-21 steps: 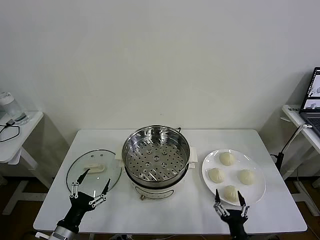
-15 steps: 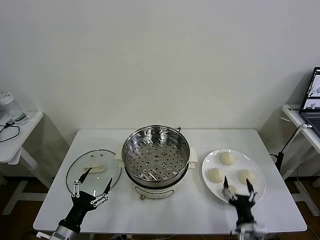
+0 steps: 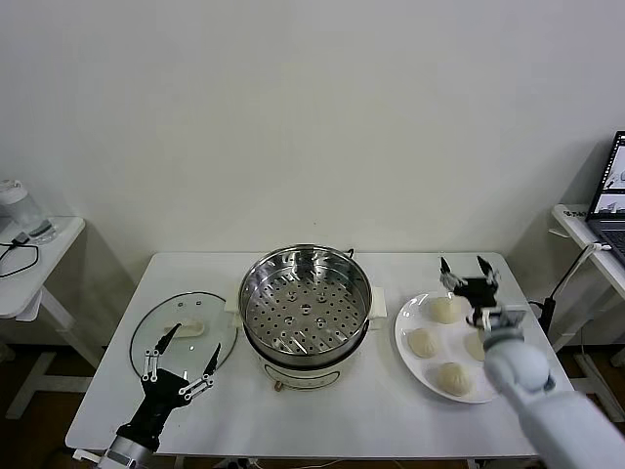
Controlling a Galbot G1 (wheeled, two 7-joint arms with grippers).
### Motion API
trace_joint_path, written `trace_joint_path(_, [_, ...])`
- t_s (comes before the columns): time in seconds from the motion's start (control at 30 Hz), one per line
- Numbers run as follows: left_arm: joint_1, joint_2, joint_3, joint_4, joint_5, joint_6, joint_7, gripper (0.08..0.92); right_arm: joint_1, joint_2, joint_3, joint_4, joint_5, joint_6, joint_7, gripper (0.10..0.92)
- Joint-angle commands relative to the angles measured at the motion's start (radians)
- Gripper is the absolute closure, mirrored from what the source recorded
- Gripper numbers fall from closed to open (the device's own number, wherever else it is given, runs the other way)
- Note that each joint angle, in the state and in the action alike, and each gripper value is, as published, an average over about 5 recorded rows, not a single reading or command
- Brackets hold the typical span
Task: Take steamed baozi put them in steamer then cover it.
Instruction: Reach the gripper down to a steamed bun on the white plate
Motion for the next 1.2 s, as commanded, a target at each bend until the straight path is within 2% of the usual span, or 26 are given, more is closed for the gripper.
trace_joint_path(0.03, [-0.022, -0.004, 0.008, 0.029, 0.000, 0.003, -0.001, 0.177, 0.467, -0.181, -0.342, -0.281, -0.160, -0.141, -0.757, 0.203])
trace_joint_path(0.27, [-0.019, -0.009, 0.008, 0.021, -0.001, 0.008, -0.003, 0.177, 0.691, -0.142, -0.591, -0.373, -0.462, -0.049, -1.068, 0.203])
trace_joint_path(0.47, [-0.017, -0.015, 0.004, 0.023, -0.001, 0.009, -0.004, 0.177, 0.771, -0.068, -0.671, -0.430, -0.668, 0.002, -1.178, 0.203])
trace_joint_path(0.7, [-0.016, -0.021, 0.003, 0.023, 0.000, 0.009, -0.004, 0.177, 0.785, 0.020, -0.690, -0.519, -0.827, 0.042, -1.185, 0.203])
trace_joint_path(1.2, [-0.009, -0.031, 0.000, 0.024, 0.002, 0.009, -0.006, 0.177, 0.761, 0.165, -0.682, -0.654, -0.909, 0.078, -1.133, 0.203])
